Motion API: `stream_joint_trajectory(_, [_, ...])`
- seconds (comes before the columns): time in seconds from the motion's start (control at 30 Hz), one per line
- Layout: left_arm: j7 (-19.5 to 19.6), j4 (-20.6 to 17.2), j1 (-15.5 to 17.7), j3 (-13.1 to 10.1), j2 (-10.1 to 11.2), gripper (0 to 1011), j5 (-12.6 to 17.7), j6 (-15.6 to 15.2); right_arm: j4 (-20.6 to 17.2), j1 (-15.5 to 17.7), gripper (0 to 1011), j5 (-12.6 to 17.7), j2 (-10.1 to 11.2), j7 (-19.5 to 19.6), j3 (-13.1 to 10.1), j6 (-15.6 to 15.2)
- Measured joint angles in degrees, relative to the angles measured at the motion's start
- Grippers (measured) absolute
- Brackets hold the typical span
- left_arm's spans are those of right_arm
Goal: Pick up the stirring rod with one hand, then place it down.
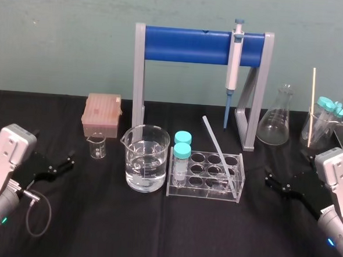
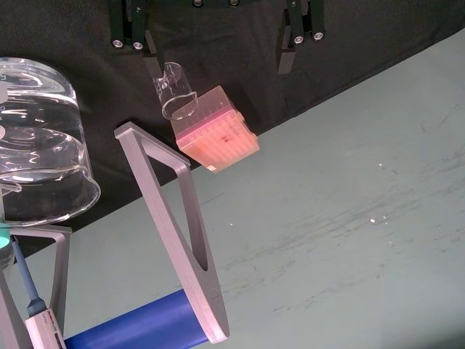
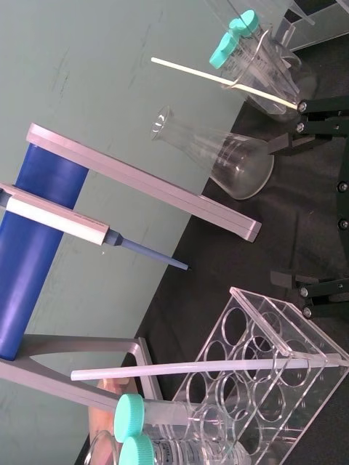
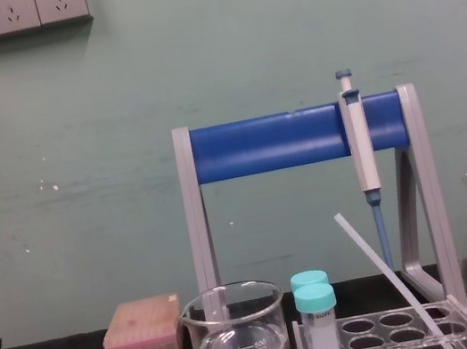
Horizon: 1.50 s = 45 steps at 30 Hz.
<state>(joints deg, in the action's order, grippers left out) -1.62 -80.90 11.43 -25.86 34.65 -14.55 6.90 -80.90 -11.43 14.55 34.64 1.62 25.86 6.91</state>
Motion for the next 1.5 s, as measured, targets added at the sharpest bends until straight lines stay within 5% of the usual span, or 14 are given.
stream_joint_trajectory(0.93, [0.0,0.0,0.0,0.0,0.0,1000,0.0,0.0,0.1,0.0,1000,0.3,0.0,-0.5,-0.5,0.1])
stream_joint_trajectory(1.27, [0.0,0.0,0.0,0.0,0.0,1000,0.0,0.0,2.3,-1.3,1000,9.1,0.0,-11.5,-5.2,2.7])
stream_joint_trajectory(1.5, [0.0,0.0,0.0,0.0,0.0,1000,0.0,0.0,4.4,-5.0,1000,9.7,-0.3,-18.0,-5.0,4.0])
